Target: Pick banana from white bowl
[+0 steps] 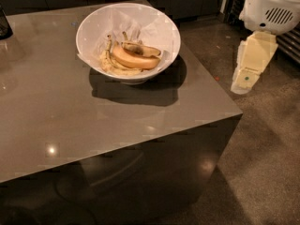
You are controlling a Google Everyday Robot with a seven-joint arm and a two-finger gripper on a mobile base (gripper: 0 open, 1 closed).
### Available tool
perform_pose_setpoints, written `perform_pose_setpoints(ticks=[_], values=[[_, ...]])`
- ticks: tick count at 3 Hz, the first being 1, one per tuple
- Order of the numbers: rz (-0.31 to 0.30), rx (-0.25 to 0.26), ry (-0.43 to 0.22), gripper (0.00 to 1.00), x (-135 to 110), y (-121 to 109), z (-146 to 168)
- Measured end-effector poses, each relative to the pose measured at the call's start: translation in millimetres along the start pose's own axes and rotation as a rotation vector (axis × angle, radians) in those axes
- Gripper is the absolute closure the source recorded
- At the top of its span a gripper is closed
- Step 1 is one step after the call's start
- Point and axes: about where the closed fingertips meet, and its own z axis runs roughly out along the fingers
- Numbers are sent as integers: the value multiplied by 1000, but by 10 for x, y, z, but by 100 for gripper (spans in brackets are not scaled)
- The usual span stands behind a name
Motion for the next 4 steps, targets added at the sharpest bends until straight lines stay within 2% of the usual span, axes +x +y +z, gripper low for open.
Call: perform_pose_setpoints(ticks=[1, 2, 3, 4], values=[[0, 0, 0, 0, -2, -1, 1], [15, -3, -28, 0, -113, -72, 78], [55, -34, -28, 0, -337, -309, 197], [58, -37, -28, 0, -633, -533, 243]])
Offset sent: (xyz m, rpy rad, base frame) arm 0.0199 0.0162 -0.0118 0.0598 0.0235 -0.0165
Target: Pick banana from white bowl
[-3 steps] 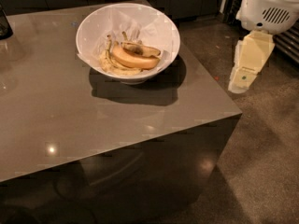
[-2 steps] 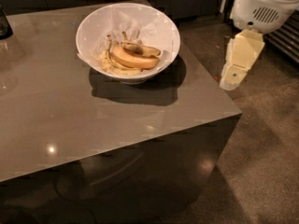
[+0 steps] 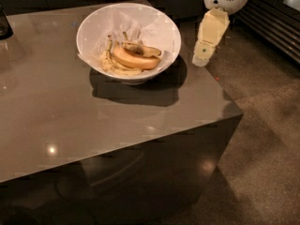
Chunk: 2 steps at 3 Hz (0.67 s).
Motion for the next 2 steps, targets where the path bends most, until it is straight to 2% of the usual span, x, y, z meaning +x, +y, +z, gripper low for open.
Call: perform_pose_setpoints(ticks=[1, 2], values=[[1, 7, -8, 0, -199, -137, 31], [8, -35, -95, 0, -401, -276, 133]])
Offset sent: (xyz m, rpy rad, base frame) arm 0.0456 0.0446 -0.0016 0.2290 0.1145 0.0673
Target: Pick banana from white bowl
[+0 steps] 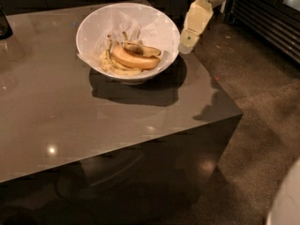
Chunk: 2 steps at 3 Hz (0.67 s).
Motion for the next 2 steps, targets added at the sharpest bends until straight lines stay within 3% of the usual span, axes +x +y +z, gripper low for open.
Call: perform_pose_setpoints(ticks=[2], values=[[-11, -111, -143, 0, -615, -191, 311]])
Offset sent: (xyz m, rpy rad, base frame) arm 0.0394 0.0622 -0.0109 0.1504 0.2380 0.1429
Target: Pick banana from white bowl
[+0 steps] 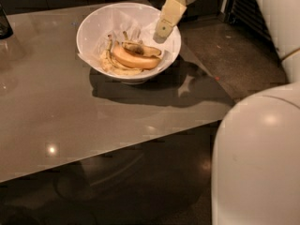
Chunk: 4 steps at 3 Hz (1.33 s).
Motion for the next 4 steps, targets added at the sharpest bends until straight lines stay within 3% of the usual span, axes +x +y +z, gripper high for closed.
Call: perform_pose_setpoints(ticks=[2, 4], values=[[32, 30, -54, 0, -219, -129, 143], [151, -8, -62, 0, -378, 18, 481]])
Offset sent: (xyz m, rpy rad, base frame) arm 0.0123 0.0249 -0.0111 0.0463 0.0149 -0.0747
